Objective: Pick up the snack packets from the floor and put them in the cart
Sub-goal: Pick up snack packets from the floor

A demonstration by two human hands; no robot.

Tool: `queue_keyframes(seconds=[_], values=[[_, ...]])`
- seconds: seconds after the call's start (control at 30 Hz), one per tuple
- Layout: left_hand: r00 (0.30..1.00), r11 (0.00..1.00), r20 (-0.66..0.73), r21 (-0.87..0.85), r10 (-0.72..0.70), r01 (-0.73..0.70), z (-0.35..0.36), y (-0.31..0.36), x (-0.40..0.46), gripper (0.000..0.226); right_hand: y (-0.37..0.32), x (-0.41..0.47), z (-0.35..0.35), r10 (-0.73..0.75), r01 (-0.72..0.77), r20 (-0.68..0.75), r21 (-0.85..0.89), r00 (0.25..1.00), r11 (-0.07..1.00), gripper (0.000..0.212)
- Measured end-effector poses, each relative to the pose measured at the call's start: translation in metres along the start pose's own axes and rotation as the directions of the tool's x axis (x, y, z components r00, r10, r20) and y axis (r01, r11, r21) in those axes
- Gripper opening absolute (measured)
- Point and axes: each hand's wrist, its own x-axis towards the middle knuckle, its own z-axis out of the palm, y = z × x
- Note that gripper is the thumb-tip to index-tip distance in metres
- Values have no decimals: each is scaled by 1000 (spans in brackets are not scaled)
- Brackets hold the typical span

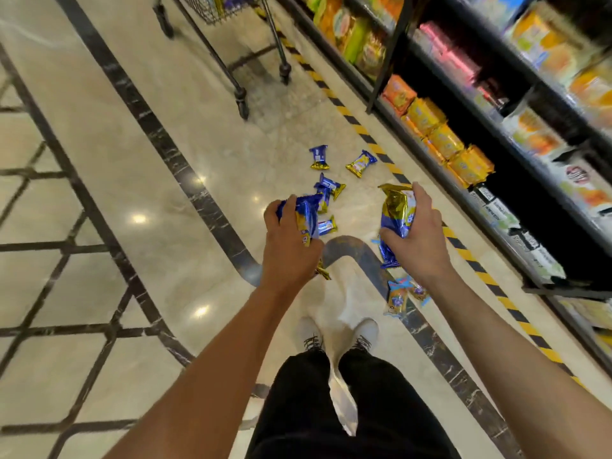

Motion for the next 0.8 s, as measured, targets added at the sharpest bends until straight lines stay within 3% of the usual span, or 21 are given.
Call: queue_keyframes(seconds=[0.33, 0.8], values=[[989, 998, -149, -58, -21, 12, -101, 18, -35, 79, -115, -17, 36, -68, 48, 132, 149, 989, 988, 92], [874, 994, -477, -88, -94, 60, -213, 17, 60, 75, -267, 98, 84, -400, 376, 290, 139, 869, 916, 87]])
